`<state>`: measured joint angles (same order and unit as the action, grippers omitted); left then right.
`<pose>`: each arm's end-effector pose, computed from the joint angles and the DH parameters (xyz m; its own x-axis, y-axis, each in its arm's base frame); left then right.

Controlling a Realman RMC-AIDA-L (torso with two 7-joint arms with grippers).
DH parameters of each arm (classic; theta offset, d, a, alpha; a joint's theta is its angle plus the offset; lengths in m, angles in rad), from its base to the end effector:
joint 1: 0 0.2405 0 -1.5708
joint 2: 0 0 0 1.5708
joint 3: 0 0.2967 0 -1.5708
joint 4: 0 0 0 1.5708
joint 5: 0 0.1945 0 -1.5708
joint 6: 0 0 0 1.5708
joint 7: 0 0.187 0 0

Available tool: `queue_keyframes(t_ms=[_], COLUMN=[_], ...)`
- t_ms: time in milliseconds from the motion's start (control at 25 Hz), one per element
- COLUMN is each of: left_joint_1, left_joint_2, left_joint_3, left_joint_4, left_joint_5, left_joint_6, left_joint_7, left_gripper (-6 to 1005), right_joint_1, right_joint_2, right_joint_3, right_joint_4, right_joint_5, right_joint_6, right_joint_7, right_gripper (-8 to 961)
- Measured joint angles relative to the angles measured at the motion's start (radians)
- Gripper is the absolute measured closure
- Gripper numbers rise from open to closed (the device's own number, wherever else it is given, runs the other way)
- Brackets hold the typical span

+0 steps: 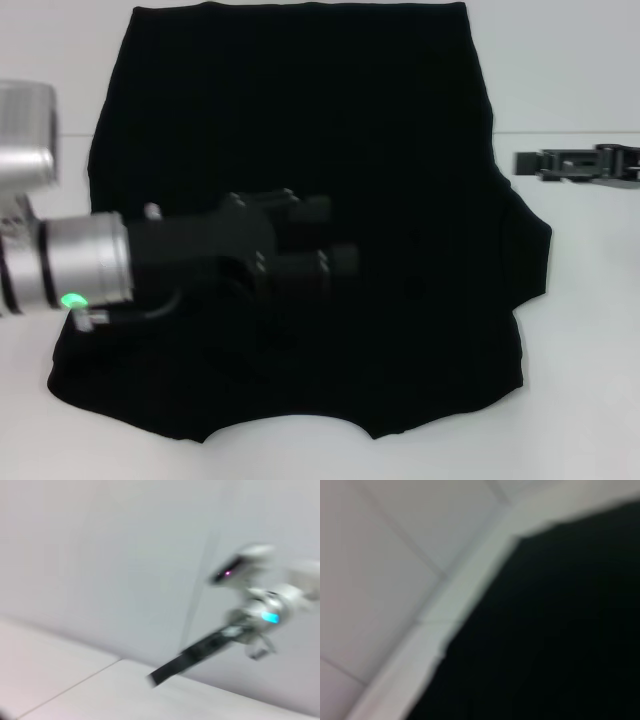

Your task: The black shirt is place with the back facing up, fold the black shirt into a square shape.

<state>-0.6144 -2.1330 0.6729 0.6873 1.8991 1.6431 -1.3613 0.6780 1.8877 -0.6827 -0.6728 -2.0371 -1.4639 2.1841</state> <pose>-0.1994 0.3618 -0.0604 0.7476 0.2092 0.6304 0.3342 -0.9387 -0.0848 0.2618 0.4316 0.0303 0.4154 -0.7462 -0.5202 -0.8770 -0.4804 -0.0112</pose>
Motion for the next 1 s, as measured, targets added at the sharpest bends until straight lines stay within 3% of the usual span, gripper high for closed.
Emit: queue_keyframes(t_ms=[160,280,480,1000], left_joint_1=[0.002,0.009,0.004,0.001], left_joint_2=[-0.026,-0.029,-0.030,-0.030], left_joint_3=[0.093,0.185,0.224,0.230], left_joint_4=[-0.016,-0.009,-0.004,0.002], left_joint_5=[0.007,0.038,0.096,0.113], left_joint_6=[-0.002,-0.048,-0.091,-0.133], left_joint_7=[0.154,0.198,0.206,0.205], left_gripper=[315,199,47,52], right_joint_1=[0.008,0.012,0.015,0.089], right_joint_2=[-0.047,-0.059,-0.055,-0.014], right_joint_3=[0.001,0.005,0.001,-0.066], right_joint_4=[0.000,-0.001,0.010,0.146], right_joint_5=[-0.161,-0.278,-0.389,-0.405], right_joint_6=[0.013,0.016,0.015,0.234], right_joint_7=[0.181,0.269,0.341,0.346], right_gripper=[275,277,280,288])
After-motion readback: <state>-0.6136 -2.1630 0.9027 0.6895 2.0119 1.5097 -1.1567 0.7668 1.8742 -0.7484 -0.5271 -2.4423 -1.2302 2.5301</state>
